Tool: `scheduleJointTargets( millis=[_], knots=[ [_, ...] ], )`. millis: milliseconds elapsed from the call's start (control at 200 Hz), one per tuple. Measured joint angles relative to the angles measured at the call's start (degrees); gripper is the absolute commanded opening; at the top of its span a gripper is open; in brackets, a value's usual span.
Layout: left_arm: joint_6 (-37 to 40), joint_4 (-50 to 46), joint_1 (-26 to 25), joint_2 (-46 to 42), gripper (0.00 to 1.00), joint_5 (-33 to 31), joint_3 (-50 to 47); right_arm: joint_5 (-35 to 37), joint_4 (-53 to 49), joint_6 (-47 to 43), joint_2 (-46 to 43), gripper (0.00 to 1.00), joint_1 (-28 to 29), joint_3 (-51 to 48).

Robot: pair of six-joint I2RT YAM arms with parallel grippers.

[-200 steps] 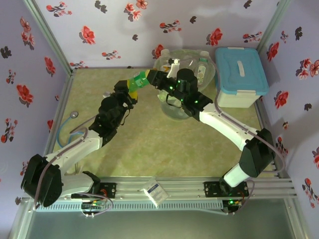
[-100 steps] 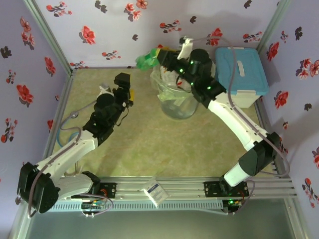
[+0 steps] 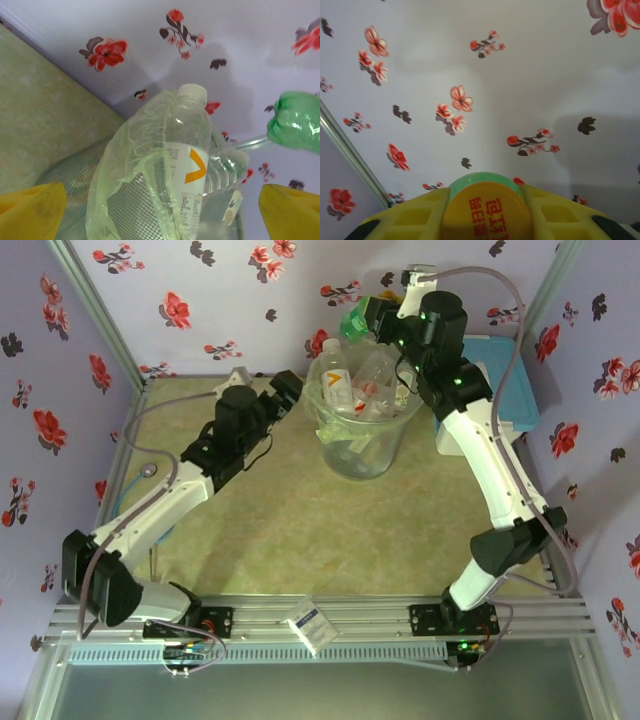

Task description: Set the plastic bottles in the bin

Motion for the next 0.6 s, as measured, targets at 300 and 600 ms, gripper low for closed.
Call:
scheduleJointTargets(
  millis=[300,600],
  knots=[
    [9.62,-6.86,-0.24,9.11,0.84,3.08,9.33,1.03,-12.04,-4.28,10.01,0.22,-0.83,10.21],
    [15.34,-11.45,-0.24,15.1,0.81,4.28,15.82,1.01,-23.78,-6.95,18.88,0.2,-0.83,26.38]
  ],
)
